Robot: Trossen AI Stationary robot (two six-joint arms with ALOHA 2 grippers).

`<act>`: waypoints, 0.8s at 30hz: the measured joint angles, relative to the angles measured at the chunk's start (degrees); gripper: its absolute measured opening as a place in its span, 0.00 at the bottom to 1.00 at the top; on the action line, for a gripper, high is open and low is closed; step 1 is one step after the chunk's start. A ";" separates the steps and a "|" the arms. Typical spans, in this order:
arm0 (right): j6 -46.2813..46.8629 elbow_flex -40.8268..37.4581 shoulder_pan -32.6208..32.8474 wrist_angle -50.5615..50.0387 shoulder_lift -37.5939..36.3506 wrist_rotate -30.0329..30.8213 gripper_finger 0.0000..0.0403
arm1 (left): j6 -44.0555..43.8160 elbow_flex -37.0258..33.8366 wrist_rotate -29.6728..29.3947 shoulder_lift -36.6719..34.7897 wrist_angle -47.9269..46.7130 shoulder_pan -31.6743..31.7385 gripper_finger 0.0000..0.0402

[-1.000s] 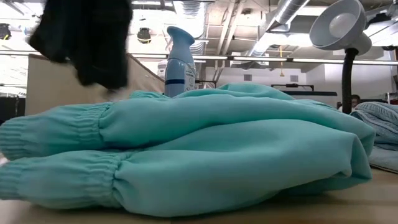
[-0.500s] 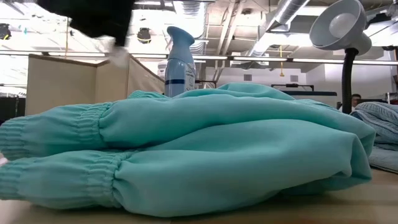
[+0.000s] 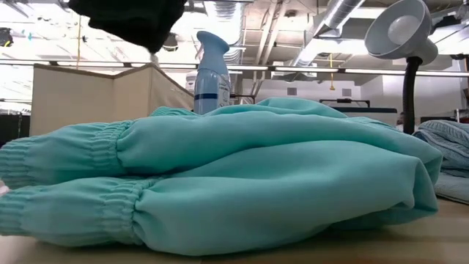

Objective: Sort clothes
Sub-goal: Put the black pants into the laundry organizer

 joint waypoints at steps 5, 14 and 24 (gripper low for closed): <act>-0.27 -0.01 0.00 0.00 0.00 0.00 0.37 | -0.44 -0.04 -10.17 0.24 -1.00 0.02 0.08; -0.42 -0.02 0.00 0.00 0.00 0.00 0.37 | -2.82 -1.28 -15.28 0.24 -1.42 0.02 0.08; -0.42 -0.02 0.00 0.02 0.00 0.00 0.37 | -3.70 -1.37 -20.49 1.25 -2.03 0.84 0.08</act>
